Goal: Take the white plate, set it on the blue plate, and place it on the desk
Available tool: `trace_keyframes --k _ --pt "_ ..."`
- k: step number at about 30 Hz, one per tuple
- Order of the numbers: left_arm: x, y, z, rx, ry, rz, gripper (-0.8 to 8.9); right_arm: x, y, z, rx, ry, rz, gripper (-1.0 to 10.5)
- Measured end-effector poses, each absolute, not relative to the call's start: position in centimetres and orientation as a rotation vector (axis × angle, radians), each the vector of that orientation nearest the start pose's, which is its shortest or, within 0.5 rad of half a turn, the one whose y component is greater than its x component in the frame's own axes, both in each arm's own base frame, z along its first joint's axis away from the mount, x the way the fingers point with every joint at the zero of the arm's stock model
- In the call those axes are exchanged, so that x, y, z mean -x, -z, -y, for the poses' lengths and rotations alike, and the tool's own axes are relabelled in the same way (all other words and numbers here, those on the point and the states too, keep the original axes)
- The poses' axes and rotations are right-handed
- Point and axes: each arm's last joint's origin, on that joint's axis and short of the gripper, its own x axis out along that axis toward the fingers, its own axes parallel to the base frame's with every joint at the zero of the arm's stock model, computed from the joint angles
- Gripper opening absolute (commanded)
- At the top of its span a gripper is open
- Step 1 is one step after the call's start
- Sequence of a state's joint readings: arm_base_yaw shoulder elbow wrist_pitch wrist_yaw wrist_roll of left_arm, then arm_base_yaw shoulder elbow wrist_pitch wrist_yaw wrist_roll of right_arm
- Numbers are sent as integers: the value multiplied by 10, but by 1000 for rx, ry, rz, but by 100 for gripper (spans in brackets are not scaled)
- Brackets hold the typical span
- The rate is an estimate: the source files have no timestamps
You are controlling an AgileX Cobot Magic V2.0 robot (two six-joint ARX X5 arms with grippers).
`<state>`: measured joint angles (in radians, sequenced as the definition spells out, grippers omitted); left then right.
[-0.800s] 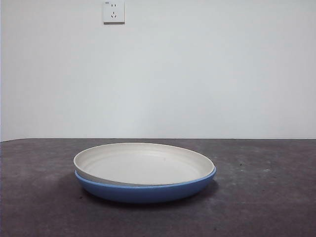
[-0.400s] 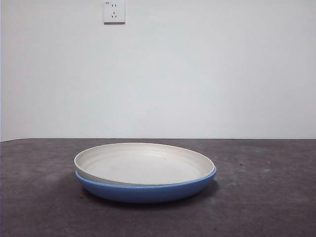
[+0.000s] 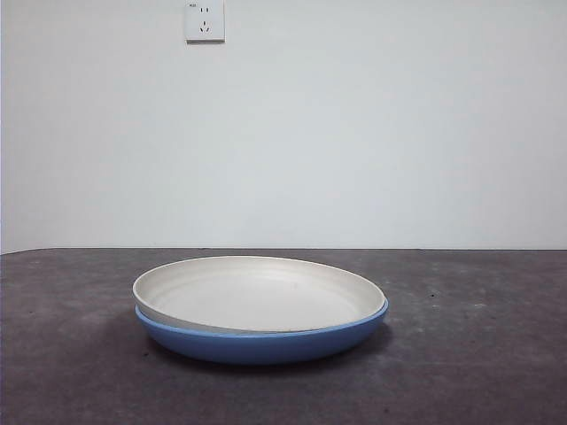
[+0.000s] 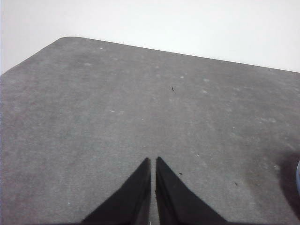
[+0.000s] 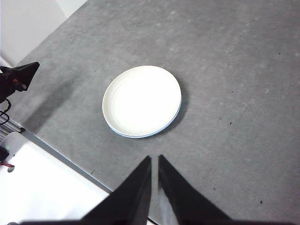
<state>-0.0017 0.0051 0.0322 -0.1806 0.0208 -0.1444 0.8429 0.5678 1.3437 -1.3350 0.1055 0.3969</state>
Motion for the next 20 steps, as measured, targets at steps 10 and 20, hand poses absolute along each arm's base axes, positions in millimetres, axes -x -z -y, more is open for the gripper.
trace_keyframes --k 10,20 --pt "-95 -157 1 146 11 -155 19 -23 -386 -7 -37 -266 -458 22" --pt "-95 -157 1 146 11 -155 19 -68 -293 3 6 82 -130 22"
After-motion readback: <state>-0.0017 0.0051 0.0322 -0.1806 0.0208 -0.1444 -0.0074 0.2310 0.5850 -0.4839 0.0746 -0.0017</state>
